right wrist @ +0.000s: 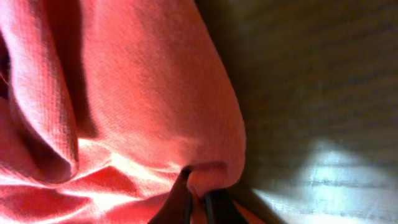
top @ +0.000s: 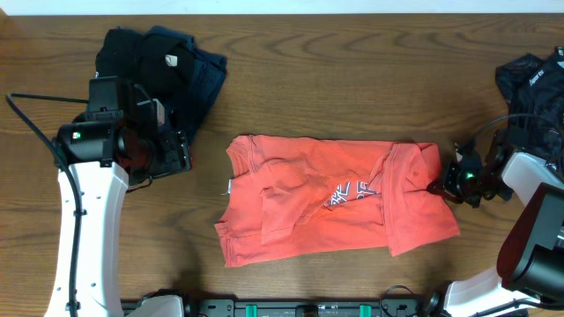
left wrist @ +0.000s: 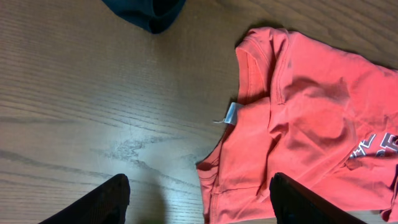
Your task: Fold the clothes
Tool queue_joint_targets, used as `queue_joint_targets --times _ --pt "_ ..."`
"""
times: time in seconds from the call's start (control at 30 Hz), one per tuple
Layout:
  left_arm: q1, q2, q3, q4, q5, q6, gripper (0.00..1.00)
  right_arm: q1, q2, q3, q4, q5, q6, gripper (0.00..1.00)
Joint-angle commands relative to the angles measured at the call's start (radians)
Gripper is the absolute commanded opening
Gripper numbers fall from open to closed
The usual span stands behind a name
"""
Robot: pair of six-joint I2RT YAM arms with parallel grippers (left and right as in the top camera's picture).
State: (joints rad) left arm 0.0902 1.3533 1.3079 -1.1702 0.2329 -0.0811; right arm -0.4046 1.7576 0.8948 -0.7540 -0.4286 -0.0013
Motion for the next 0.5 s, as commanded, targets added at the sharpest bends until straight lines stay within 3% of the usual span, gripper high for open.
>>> queue_joint_targets --times 0.0,0.33,0.47 --pt "0.004 -0.008 0.005 -0.003 0.002 0.006 0.74 -0.037 -0.031 0.016 -0.051 0.054 0.009 0.01" --pt "0.004 -0.008 0.005 -0.002 0.002 0.006 0.74 -0.041 -0.388 0.111 -0.171 0.099 0.052 0.01" --pt "0.004 -0.008 0.005 -0.002 0.002 0.006 0.74 -0.009 -0.442 0.111 -0.201 0.107 0.052 0.01"
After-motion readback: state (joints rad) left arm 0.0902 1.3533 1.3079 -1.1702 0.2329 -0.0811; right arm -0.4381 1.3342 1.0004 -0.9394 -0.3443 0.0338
